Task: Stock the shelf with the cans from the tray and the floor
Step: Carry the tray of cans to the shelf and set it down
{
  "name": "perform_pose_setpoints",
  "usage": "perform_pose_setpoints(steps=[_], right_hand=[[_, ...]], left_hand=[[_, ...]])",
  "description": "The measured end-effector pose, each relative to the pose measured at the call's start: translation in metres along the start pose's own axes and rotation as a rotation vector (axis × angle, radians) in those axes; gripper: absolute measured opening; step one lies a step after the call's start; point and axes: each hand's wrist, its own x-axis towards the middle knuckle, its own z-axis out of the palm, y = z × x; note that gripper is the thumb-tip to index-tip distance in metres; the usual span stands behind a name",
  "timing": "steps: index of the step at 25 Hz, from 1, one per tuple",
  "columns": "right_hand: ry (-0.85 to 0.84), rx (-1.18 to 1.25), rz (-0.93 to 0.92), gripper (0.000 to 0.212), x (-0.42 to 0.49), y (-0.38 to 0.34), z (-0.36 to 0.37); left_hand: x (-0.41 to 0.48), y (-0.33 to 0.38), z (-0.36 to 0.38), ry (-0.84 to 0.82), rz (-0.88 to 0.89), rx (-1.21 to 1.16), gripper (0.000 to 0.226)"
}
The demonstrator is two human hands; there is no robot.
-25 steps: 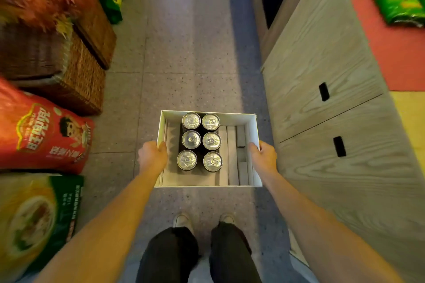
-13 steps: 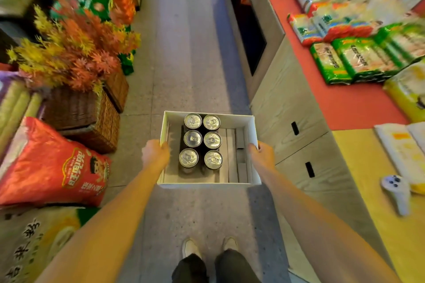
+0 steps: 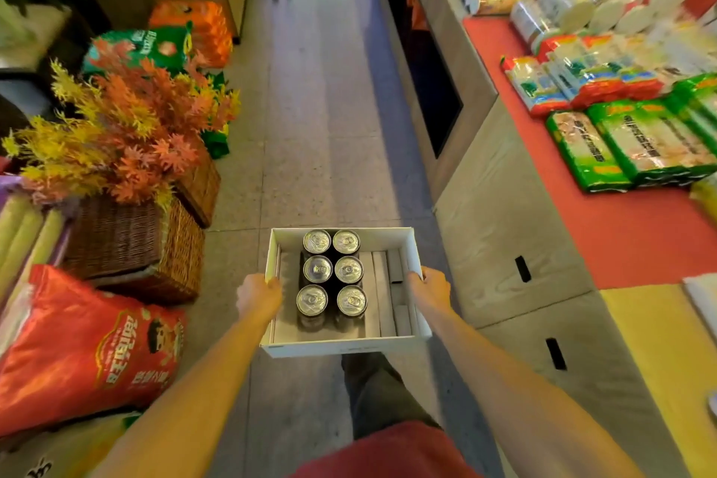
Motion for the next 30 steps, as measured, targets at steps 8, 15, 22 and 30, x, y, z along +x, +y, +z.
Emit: perform_pose_setpoints(steps=[8, 15, 22, 30], right_hand=[[-0.009, 0.004, -0.054, 0.037, 0.188, -0.149, -0.011], [0.041, -0.019, -0.041, 0.03, 0.336, -0.263, -0.013], [0.078, 0.032, -0.027, 0.024, 0.503, -0.391, 0.017], [0.1, 0.068, -0.005, 0.024, 0.681, -0.553, 0.024]], left_hand=[[0.152, 0.159, -0.012, 0.072, -0.001, -0.086, 0.032], [0.283, 0.292, -0.022, 0.106, 0.051, -0.087, 0.031], [0.471, 0.429, -0.029, 0.058, 0.071, -0.039, 0.027], [0.656, 0.606, -0.061, 0.042, 0.143, 0.016, 0.032]])
